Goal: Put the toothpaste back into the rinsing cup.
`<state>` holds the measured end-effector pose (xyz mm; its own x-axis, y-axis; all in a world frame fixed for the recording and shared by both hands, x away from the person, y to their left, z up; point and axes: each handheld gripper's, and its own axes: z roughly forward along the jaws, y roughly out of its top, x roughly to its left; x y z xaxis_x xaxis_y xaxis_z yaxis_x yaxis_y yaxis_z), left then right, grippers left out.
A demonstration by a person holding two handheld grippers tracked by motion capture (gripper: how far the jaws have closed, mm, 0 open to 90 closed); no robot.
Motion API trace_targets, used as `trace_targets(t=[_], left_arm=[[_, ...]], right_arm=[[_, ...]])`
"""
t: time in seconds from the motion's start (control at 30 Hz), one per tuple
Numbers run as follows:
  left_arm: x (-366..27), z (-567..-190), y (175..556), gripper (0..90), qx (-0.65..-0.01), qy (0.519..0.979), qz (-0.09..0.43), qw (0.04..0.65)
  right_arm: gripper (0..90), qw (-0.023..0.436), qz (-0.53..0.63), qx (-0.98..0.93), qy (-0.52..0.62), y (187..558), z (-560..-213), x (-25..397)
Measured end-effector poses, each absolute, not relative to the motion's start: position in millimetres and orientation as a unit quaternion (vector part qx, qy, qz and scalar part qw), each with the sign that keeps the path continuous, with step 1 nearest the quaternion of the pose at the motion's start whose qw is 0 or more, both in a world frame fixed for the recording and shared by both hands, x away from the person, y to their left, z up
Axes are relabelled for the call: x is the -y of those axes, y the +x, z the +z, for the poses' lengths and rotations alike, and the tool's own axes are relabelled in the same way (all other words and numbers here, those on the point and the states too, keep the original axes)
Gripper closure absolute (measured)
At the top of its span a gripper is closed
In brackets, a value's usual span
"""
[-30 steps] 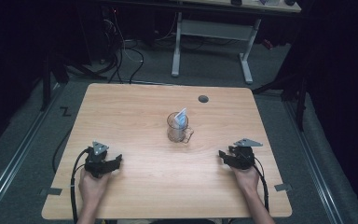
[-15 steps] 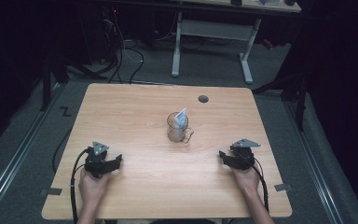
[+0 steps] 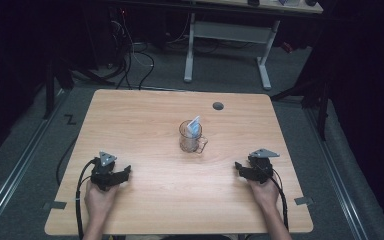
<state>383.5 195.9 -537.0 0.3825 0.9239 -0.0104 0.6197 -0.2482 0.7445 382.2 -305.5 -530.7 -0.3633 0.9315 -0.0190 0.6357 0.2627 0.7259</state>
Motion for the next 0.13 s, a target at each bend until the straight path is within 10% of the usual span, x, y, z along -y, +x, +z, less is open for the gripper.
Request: trace_targets(t=[0.13], left_arm=[[-195.9,-537.0,383.5,29.8,-0.509,0.758,0.223,0.342]], right_arm=[[35.9,0.23,0.321,-0.761,0.514,382.2,-530.7,305.4]])
